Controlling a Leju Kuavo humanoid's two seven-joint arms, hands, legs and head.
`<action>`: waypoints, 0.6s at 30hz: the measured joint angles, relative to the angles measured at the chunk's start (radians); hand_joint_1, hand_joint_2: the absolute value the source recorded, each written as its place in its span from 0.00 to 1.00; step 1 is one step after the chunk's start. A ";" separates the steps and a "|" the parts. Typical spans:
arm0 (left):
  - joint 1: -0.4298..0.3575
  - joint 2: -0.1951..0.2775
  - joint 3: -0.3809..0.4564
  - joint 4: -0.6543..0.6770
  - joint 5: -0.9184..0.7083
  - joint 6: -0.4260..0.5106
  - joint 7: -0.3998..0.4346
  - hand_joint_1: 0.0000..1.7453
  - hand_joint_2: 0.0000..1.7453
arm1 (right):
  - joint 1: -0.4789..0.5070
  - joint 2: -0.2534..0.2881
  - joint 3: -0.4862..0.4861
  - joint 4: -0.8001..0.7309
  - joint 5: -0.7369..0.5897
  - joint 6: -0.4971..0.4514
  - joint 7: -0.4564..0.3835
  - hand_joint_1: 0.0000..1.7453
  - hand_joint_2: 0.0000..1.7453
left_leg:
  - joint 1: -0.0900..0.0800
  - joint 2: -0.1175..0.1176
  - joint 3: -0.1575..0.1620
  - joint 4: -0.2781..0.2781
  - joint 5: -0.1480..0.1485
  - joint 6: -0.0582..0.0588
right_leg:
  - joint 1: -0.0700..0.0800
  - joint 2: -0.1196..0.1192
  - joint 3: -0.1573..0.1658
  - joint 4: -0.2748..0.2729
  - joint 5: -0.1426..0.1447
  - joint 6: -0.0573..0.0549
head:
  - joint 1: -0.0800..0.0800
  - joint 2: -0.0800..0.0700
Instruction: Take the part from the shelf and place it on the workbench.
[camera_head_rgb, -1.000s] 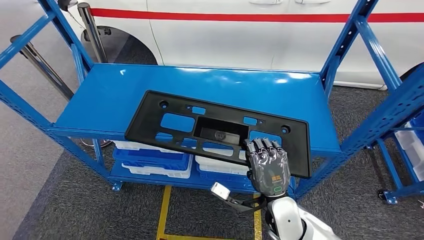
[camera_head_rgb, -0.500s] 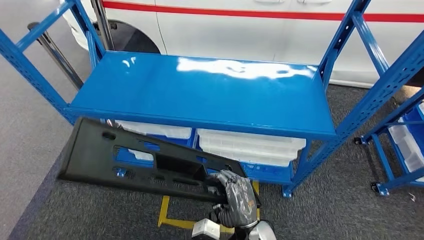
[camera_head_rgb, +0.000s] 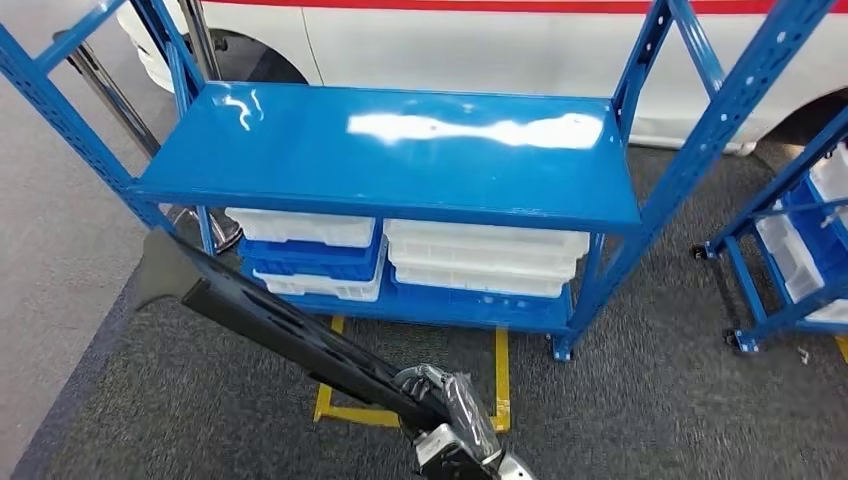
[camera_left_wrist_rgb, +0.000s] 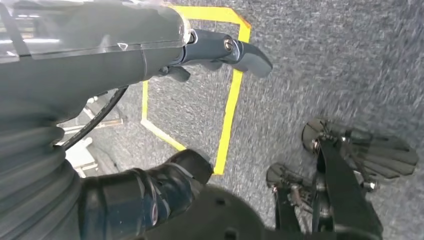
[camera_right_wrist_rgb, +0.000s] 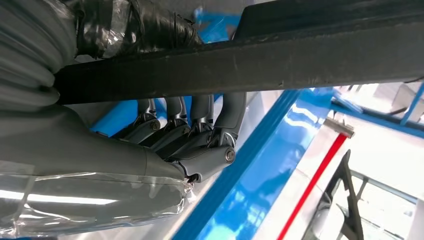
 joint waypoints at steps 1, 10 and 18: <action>-0.001 0.000 0.000 0.000 0.000 0.000 0.000 0.00 1.00 | 0.001 0.002 -0.001 0.000 -0.009 0.009 -0.003 1.00 1.00 | 0.002 -0.001 -0.012 0.049 -0.053 -0.005 | 0.000 -0.001 -0.013 0.000 0.013 -0.005 | 0.000 0.000; -0.004 0.001 -0.004 0.000 0.003 -0.004 0.000 0.00 1.00 | 0.011 0.004 -0.007 -0.004 -0.059 0.073 -0.047 1.00 1.00 | 0.003 -0.010 0.203 -0.068 -0.066 -0.009 | 0.002 -0.002 -0.127 0.008 0.109 0.017 | 0.000 0.000; -0.009 0.001 -0.017 0.000 0.003 -0.008 -0.004 0.00 1.00 | 0.033 -0.016 -0.011 -0.046 -0.088 0.129 -0.086 1.00 1.00 | -0.004 0.002 0.150 -0.096 -0.014 0.051 | 0.000 0.003 -0.195 0.216 -0.059 0.045 | 0.001 0.000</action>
